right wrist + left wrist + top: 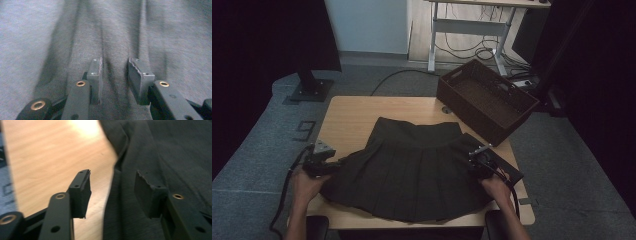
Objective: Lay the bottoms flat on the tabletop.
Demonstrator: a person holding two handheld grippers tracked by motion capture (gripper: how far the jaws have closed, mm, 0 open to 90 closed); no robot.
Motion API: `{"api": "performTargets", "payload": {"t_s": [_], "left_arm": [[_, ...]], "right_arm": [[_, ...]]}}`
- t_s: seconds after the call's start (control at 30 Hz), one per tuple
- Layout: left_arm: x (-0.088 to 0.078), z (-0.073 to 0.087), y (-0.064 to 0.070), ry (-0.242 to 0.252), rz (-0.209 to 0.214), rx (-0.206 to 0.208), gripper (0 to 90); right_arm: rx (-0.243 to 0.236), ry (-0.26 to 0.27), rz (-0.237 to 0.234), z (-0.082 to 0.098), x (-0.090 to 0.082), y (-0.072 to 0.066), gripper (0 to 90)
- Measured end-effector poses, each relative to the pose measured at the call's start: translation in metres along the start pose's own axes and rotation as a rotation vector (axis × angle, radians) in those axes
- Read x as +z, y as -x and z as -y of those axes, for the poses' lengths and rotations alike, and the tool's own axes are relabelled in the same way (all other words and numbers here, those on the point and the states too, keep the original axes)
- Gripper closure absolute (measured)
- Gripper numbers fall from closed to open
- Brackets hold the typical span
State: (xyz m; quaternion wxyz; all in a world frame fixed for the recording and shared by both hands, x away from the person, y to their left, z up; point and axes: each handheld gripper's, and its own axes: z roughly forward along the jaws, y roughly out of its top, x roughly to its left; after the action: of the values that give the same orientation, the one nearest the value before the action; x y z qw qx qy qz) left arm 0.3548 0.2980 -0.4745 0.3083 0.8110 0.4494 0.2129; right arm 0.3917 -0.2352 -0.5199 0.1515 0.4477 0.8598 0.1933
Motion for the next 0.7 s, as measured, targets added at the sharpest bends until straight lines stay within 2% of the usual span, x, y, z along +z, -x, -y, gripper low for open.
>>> {"api": "performTargets", "payload": {"t_s": [0.1, 0.2, 0.27, 0.33, 0.37, 0.47, 0.53, 0.6, 0.7], "left_arm": [[0.018, 0.001, 0.005, -0.059, 0.013, 0.014, 44.3], [0.034, 0.004, 0.003, -0.097, 0.011, 0.008, 43.4], [0.039, 0.005, 0.001, -0.089, 0.000, 0.001, 40.8], [0.038, 0.004, 0.000, -0.052, -0.018, 0.013, 34.9], [0.036, 0.003, 0.000, -0.034, -0.024, 0.015, 32.9], [0.037, -0.002, -0.005, -0.021, -0.031, 0.009, 29.9], [0.043, -0.004, -0.008, -0.043, -0.020, 0.006, 33.0], [0.052, -0.005, -0.007, -0.082, 0.021, 0.018, 40.4], [0.063, -0.002, 0.002, -0.150, 0.044, 0.078, 53.6]], "right_arm": [[-0.018, 0.001, -0.027, 0.001, -0.001, -0.009, 63.3], [-0.031, 0.002, -0.064, 0.002, -0.003, -0.017, 62.4], [-0.045, 0.002, -0.082, 0.003, -0.004, -0.022, 58.3], [-0.062, -0.001, -0.083, 0.003, -0.007, -0.024, 50.0], [-0.057, 0.010, -0.078, 0.003, -0.011, -0.023, 46.1], [-0.031, 0.083, -0.047, 0.001, -0.028, -0.017, 37.6], [-0.004, 0.130, -0.048, -0.001, -0.038, -0.016, 34.6], [-0.005, 0.161, -0.073, -0.004, -0.044, -0.020, 33.8], [-0.032, 0.166, -0.120, -0.006, -0.039, -0.033, 34.1]]}}
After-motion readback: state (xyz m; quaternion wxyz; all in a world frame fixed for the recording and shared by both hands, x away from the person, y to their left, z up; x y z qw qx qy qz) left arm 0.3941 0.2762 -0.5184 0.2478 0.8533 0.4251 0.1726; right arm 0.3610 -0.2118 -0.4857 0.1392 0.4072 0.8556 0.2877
